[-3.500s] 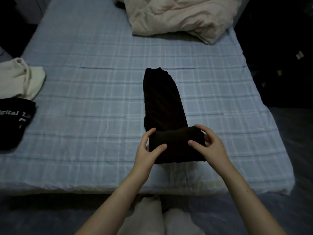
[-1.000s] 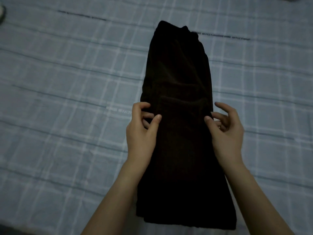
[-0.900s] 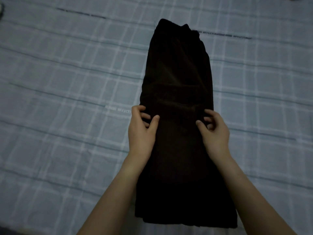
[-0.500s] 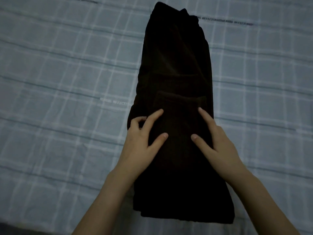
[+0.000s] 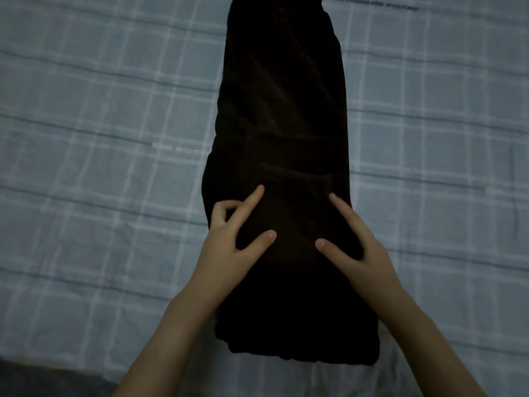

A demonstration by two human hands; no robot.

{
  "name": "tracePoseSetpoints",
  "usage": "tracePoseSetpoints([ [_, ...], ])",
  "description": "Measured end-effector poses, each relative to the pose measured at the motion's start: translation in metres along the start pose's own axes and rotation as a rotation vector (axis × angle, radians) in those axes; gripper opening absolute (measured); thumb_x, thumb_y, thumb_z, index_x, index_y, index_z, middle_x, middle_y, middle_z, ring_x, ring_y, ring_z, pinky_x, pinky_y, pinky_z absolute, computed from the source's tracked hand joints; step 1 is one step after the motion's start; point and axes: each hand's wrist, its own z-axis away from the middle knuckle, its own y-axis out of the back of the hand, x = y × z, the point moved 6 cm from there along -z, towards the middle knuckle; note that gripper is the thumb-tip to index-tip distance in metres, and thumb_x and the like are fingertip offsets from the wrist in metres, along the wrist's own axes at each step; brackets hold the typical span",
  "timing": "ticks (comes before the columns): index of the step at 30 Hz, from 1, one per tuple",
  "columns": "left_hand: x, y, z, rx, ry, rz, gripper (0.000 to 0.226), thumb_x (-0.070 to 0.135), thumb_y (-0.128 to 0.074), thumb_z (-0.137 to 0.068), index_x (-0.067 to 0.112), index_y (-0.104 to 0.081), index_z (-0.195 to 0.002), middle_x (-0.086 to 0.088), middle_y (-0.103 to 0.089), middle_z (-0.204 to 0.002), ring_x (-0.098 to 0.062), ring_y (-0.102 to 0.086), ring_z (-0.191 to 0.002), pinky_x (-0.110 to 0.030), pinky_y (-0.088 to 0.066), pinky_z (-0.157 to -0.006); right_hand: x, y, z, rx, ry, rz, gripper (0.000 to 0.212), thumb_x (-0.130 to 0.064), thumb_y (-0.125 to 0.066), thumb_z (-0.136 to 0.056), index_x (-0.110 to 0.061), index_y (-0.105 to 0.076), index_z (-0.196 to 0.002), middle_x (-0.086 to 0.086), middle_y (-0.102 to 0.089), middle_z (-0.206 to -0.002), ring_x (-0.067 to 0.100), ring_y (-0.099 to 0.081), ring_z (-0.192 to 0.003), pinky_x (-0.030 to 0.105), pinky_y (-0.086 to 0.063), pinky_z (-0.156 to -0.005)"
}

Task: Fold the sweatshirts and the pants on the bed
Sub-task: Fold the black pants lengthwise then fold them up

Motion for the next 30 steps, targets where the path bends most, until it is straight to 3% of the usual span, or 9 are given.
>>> tracePoseSetpoints([
  [2,0.014,0.006,-0.004,0.029,-0.095,-0.188,0.061,0.051,-0.059,-0.088,0.064,-0.030,-0.139,0.009,-0.025,-0.141,0.014,-0.040,-0.114,-0.001,-0.039,-0.088,-0.008,0.003,-0.010,-0.016,0.042,-0.014,0.072,-0.045,-0.073,-0.085,-0.062,-0.032,-0.141,-0.034,-0.044,-0.137,-0.011,-0.045,-0.127,0.023,-0.040,-0.100],
  [4,0.032,0.011,-0.008,0.130,-0.259,-0.505,0.053,0.049,-0.054,-0.094,0.054,-0.035,-0.143,-0.004,-0.020,-0.151,-0.007,-0.038,-0.127,-0.023,-0.037,-0.105,-0.017,0.005,-0.017,0.004,0.098,0.000,0.073,-0.041,-0.073,-0.084,-0.059,-0.032,-0.143,-0.028,-0.041,-0.143,-0.005,-0.042,-0.132,0.025,-0.040,-0.103],
  [5,0.042,0.010,-0.009,0.184,-0.366,-0.635,0.049,0.045,-0.054,-0.096,0.046,-0.041,-0.144,-0.009,-0.025,-0.151,-0.022,-0.037,-0.131,-0.035,-0.035,-0.108,-0.022,0.005,-0.019,0.026,0.129,0.035,0.071,-0.040,-0.073,-0.085,-0.058,-0.034,-0.142,-0.024,-0.040,-0.145,-0.005,-0.040,-0.133,0.022,-0.039,-0.104],
  [7,0.057,0.000,-0.015,0.215,-0.521,-0.781,0.044,0.038,-0.050,-0.098,0.031,-0.051,-0.141,-0.009,-0.038,-0.150,-0.031,-0.038,-0.134,-0.045,-0.029,-0.110,-0.027,0.004,-0.025,0.058,0.132,0.151,0.065,-0.045,-0.069,-0.085,-0.060,-0.035,-0.139,-0.015,-0.034,-0.149,-0.002,-0.035,-0.135,0.015,-0.036,-0.105],
  [10,0.046,-0.020,-0.033,0.088,-0.387,-0.917,0.047,0.042,-0.033,-0.103,0.028,-0.045,-0.146,0.001,-0.033,-0.158,-0.028,-0.027,-0.146,-0.051,-0.019,-0.119,-0.023,0.003,-0.032,0.087,0.027,0.436,0.060,-0.056,-0.056,-0.089,-0.055,-0.031,-0.144,-0.006,-0.022,-0.157,0.013,-0.023,-0.140,0.032,-0.034,-0.110],
  [14,0.020,-0.026,-0.045,0.032,-0.260,-0.921,0.051,0.045,-0.023,-0.103,0.033,-0.031,-0.152,0.005,-0.021,-0.162,-0.026,-0.014,-0.151,-0.052,-0.013,-0.121,-0.052,-0.003,-0.041,0.268,0.257,0.582,0.060,-0.038,-0.051,-0.099,-0.032,-0.029,-0.154,0.001,-0.028,-0.159,0.017,-0.020,-0.148,0.037,-0.028,-0.117],
  [18,0.014,-0.025,-0.042,0.144,-0.300,-0.851,0.053,0.042,-0.023,-0.104,0.024,-0.029,-0.154,0.004,-0.023,-0.162,-0.024,-0.015,-0.151,-0.048,-0.012,-0.121,-0.054,-0.028,-0.069,0.182,0.365,0.691,0.054,-0.039,-0.031,-0.104,-0.028,-0.025,-0.156,-0.005,-0.021,-0.163,0.016,-0.006,-0.153,0.038,-0.008,-0.124],
  [26,0.017,-0.023,-0.049,0.117,-0.271,-0.712,0.054,0.038,-0.034,-0.099,0.021,-0.039,-0.150,0.002,-0.030,-0.159,-0.025,-0.021,-0.148,-0.054,-0.022,-0.118,-0.037,-0.033,-0.090,0.115,0.338,0.689,0.048,-0.033,-0.036,-0.104,-0.027,-0.038,-0.151,-0.005,-0.030,-0.160,0.014,-0.017,-0.151,0.040,-0.014,-0.123],
  [30,0.039,0.019,-0.083,0.242,-0.432,-0.574,0.047,0.041,-0.042,-0.098,0.029,-0.048,-0.142,-0.008,-0.033,-0.154,-0.028,-0.032,-0.136,-0.042,-0.026,-0.114,-0.067,0.008,-0.123,0.236,0.419,0.477,0.048,-0.042,-0.043,-0.098,-0.031,-0.046,-0.145,-0.002,-0.039,-0.152,0.013,-0.036,-0.138,0.019,-0.023,-0.114],
])
